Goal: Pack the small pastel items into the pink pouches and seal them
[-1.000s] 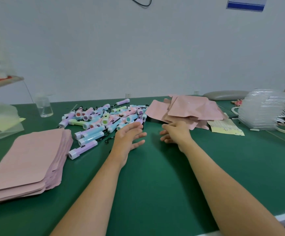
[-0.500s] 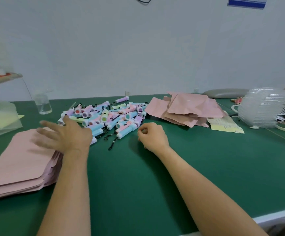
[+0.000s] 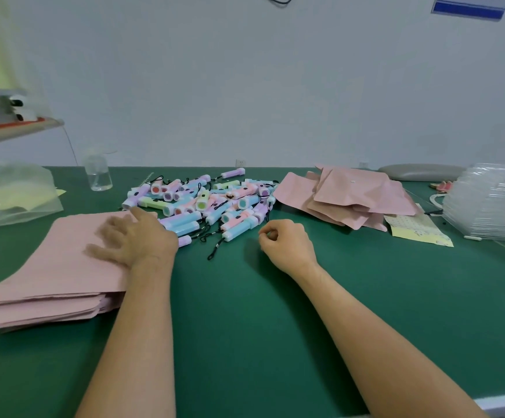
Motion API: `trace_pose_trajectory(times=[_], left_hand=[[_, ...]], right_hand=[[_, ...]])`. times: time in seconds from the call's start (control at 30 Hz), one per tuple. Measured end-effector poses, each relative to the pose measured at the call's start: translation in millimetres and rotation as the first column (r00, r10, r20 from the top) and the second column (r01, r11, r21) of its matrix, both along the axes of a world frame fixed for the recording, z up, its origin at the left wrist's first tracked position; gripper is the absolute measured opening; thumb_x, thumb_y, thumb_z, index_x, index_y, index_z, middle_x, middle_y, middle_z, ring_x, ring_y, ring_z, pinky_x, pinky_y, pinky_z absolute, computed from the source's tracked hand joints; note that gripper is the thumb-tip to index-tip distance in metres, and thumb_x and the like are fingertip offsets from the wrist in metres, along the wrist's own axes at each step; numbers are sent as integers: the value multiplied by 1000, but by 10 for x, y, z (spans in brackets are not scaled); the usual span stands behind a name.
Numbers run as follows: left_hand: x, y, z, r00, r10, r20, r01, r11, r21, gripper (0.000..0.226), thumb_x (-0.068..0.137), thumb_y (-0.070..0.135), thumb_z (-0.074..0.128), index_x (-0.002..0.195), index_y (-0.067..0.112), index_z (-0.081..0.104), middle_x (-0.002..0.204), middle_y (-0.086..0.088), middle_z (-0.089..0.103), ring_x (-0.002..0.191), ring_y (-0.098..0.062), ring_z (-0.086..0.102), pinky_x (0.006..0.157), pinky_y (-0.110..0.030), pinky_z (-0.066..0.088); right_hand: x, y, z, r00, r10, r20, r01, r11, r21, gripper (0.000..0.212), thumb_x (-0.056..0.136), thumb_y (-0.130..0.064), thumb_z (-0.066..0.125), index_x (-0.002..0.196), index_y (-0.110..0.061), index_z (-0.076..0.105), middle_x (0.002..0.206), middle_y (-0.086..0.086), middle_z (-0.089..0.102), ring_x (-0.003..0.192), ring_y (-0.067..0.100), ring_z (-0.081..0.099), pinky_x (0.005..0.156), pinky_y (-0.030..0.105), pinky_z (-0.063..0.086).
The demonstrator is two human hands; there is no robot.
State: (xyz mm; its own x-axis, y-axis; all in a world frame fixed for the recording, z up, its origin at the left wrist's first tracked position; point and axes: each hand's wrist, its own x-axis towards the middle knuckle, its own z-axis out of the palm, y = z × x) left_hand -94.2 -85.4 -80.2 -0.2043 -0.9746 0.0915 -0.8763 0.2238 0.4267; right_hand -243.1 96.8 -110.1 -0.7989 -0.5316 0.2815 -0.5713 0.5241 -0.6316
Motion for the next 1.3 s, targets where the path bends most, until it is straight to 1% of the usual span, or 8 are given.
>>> trace_pose_trajectory(times=[0.4,0.5,0.57,0.73,0.9,1.03,1.17,1.3], left_hand=[[95,-106,138,897,-105,-430,-1,971,-238,26,110,22,51,123,12,72,110,-19,70,90,-39,60,71,-41,40],[43,134,352,547,-510,-664,-30,781,-624,30,114,22,44,117,1,67,87,4,65,69,-7,54,64,-25,35],[-56,320,462,255,-609,-751,-122,750,-650,30,114,23,44,114,0,64,80,17,52,63,0,46,60,-17,32],[-456,531,393,-275,-23,-961,281,954,-103,18,113,29,48,113,22,65,92,10,69,77,0,63,74,-20,52],[-694,516,-93,-92,218,-972,507,850,143,29,112,27,51,136,15,61,127,1,71,116,-16,68,97,-29,57],[-696,413,-318,-35,255,-966,553,810,194,31,110,20,51,138,12,62,122,1,74,105,-15,69,83,-25,59],[-653,322,-335,182,38,-983,631,762,146,29,109,24,54,133,14,69,131,-7,72,118,-22,68,108,-44,53],[-533,438,-269,276,-277,-920,806,588,65,20,105,36,63,118,37,78,116,3,79,103,-16,76,92,-37,61]], right_hand=[[5,12,-3,1000,21,-3,-21,1000,-5,18,92,-28,58,97,-30,75,83,-15,71,83,13,67,77,32,57],[5,21,-2,999,37,35,-35,996,-82,18,94,-32,59,98,-28,76,84,-14,72,79,14,69,75,31,57],[13,40,11,985,118,126,-86,968,-234,21,97,-40,61,101,-26,75,89,-11,74,75,14,71,69,29,56],[-30,92,124,722,491,487,-129,788,-602,33,94,-51,59,120,-32,68,123,-6,68,109,10,69,82,40,64],[-67,145,133,728,490,480,-62,743,-666,28,98,-12,51,101,-26,75,99,4,76,86,18,68,70,32,60],[-151,248,223,581,487,653,217,680,-700,48,103,-52,48,110,-11,72,103,7,77,89,25,68,72,34,54],[-279,381,246,536,485,691,137,757,-638,86,93,-81,34,118,-8,73,109,16,77,85,30,72,74,39,54],[-402,416,227,606,396,690,163,787,-595,78,90,-79,46,104,-11,80,103,8,78,83,27,73,67,35,56]])
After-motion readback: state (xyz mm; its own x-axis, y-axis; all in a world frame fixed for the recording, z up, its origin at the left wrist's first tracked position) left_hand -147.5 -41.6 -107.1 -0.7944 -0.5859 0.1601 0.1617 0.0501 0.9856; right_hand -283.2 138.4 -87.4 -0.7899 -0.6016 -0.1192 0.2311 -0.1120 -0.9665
